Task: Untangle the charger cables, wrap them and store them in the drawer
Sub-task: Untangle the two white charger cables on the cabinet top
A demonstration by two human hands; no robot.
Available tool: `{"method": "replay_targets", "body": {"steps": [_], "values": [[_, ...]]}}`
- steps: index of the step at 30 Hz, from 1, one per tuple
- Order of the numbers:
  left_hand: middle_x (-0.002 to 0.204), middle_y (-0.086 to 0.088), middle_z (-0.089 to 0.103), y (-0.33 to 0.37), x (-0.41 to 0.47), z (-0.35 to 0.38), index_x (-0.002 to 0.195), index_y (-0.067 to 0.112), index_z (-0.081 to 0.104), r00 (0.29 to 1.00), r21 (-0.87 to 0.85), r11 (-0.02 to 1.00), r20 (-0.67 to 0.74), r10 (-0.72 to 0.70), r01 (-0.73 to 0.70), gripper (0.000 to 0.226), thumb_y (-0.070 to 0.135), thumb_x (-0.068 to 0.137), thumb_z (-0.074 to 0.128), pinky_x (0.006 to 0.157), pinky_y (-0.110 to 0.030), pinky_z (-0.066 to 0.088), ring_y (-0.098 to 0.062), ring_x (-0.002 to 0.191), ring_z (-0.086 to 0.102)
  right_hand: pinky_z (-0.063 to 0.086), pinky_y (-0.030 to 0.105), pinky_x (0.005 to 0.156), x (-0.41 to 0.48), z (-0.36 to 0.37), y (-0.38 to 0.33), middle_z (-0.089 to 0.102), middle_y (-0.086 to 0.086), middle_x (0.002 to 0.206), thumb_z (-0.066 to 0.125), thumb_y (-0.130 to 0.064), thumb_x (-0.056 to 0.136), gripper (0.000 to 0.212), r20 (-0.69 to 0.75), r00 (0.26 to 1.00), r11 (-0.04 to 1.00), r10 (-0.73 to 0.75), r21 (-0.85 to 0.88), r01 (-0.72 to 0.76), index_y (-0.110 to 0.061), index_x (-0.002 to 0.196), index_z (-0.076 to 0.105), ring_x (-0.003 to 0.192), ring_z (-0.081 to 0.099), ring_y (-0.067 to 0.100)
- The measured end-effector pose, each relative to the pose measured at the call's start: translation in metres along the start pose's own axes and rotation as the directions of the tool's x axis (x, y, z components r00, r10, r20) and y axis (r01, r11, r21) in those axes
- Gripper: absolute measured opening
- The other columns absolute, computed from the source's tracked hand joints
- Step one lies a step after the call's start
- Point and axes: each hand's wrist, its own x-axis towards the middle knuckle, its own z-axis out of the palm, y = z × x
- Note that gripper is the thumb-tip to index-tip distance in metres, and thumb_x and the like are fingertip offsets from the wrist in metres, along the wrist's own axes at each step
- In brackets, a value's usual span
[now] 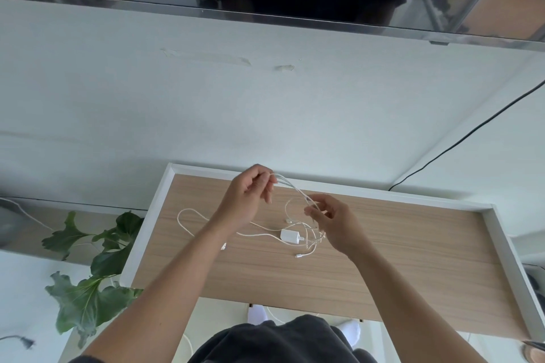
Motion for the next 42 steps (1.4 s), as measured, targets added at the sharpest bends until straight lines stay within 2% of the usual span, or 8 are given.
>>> {"method": "replay_targets", "body": {"steps": [11, 15, 21, 28, 31, 34, 38, 42], "values": [[0.091, 0.003, 0.059, 0.031, 0.012, -0.035, 0.103, 0.012, 0.061, 0.965, -0.326, 0.945, -0.256, -0.056, -0.032, 0.024, 0.011, 0.119, 0.043, 0.077, -0.031, 0.048, -0.019, 0.069, 0.051, 0.051, 0.034, 0.065, -0.001, -0.013, 0.043, 0.079, 0.002, 0.083, 0.077, -0.023, 0.103, 0.019, -0.18, 0.973, 0.976, 0.141, -0.136, -0.167, -0.025, 0.084, 0.08, 0.056, 0.065, 0.018], [0.09, 0.003, 0.057, 0.032, 0.011, -0.039, 0.103, 0.011, 0.061, 0.964, -0.303, 0.953, -0.258, -0.067, -0.014, 0.024, 0.013, 0.119, 0.044, 0.081, -0.034, 0.05, -0.019, 0.068, 0.051, 0.062, 0.055, 0.066, -0.003, -0.018, 0.055, 0.08, 0.011, 0.082, 0.075, -0.02, 0.104, 0.019, -0.206, 0.957, 0.974, 0.202, -0.058, -0.218, -0.02, 0.085, 0.079, 0.054, 0.066, 0.026], [0.073, -0.013, 0.065, 0.031, 0.006, -0.043, 0.069, 0.01, 0.065, 0.978, -0.16, 0.967, -0.043, -0.205, 0.196, 0.056, 0.048, 0.104, 0.042, 0.082, -0.045, 0.049, -0.03, 0.067, 0.06, 0.064, 0.055, 0.077, -0.01, -0.022, 0.023, 0.081, -0.003, 0.094, 0.053, -0.01, 0.111, 0.027, -0.133, 0.988, 0.996, 0.08, -0.015, -0.083, -0.026, 0.106, 0.075, 0.062, 0.068, 0.019], [0.109, -0.004, 0.085, 0.047, 0.012, -0.021, 0.128, 0.028, 0.072, 0.933, 0.166, 0.935, 0.132, -0.335, 0.313, 0.082, 0.09, 0.097, 0.028, 0.096, -0.046, 0.057, -0.025, 0.084, 0.078, 0.055, 0.036, 0.072, -0.017, -0.022, -0.022, 0.075, -0.007, 0.079, 0.069, -0.046, 0.106, 0.019, -0.069, 0.998, 0.998, -0.013, -0.059, 0.009, -0.032, 0.098, 0.079, 0.068, 0.074, 0.011], [0.137, 0.004, 0.073, 0.055, 0.019, -0.006, 0.141, 0.034, 0.061, 0.985, 0.158, 0.973, -0.053, -0.162, 0.168, 0.072, 0.082, 0.095, 0.034, 0.105, -0.042, 0.051, -0.02, 0.114, 0.074, 0.054, 0.033, 0.069, -0.017, -0.02, -0.032, 0.076, -0.004, 0.077, 0.077, -0.048, 0.099, 0.018, -0.068, 0.998, 0.998, -0.011, -0.07, 0.007, -0.032, 0.093, 0.077, 0.07, 0.076, 0.022], [0.139, 0.001, 0.068, 0.074, 0.016, 0.001, 0.143, 0.019, 0.064, 0.909, 0.386, 0.902, -0.275, 0.313, -0.193, 0.049, 0.047, 0.113, 0.038, 0.117, -0.036, 0.045, -0.017, 0.133, 0.062, 0.05, 0.03, 0.066, -0.014, -0.017, -0.035, 0.072, -0.006, 0.078, 0.082, -0.051, 0.093, 0.015, -0.076, 0.997, 0.992, -0.03, -0.128, 0.02, -0.037, 0.094, 0.076, 0.069, 0.069, 0.021], [0.122, 0.002, 0.074, 0.09, 0.023, 0.009, 0.124, 0.015, 0.077, 0.773, 0.569, 0.594, 0.123, 0.622, -0.569, 0.023, 0.019, 0.112, 0.058, 0.104, -0.042, 0.053, -0.022, 0.118, 0.067, 0.042, 0.014, 0.06, -0.018, -0.015, -0.045, 0.061, -0.011, 0.085, 0.085, -0.044, 0.091, 0.017, -0.081, 0.992, 0.973, -0.095, -0.22, 0.075, -0.041, 0.103, 0.073, 0.066, 0.051, 0.004], [0.131, 0.011, 0.069, 0.07, 0.025, 0.018, 0.142, 0.033, 0.071, 0.857, 0.762, 0.399, 0.404, 0.322, -0.509, 0.037, 0.049, 0.11, 0.058, 0.114, -0.063, 0.044, -0.02, 0.131, 0.06, 0.042, 0.01, 0.066, -0.019, -0.011, -0.052, 0.06, -0.009, 0.096, 0.084, -0.038, 0.092, 0.022, -0.062, 0.984, 0.941, -0.166, -0.308, 0.139, -0.036, 0.111, 0.073, 0.07, 0.052, 0.007]]}}
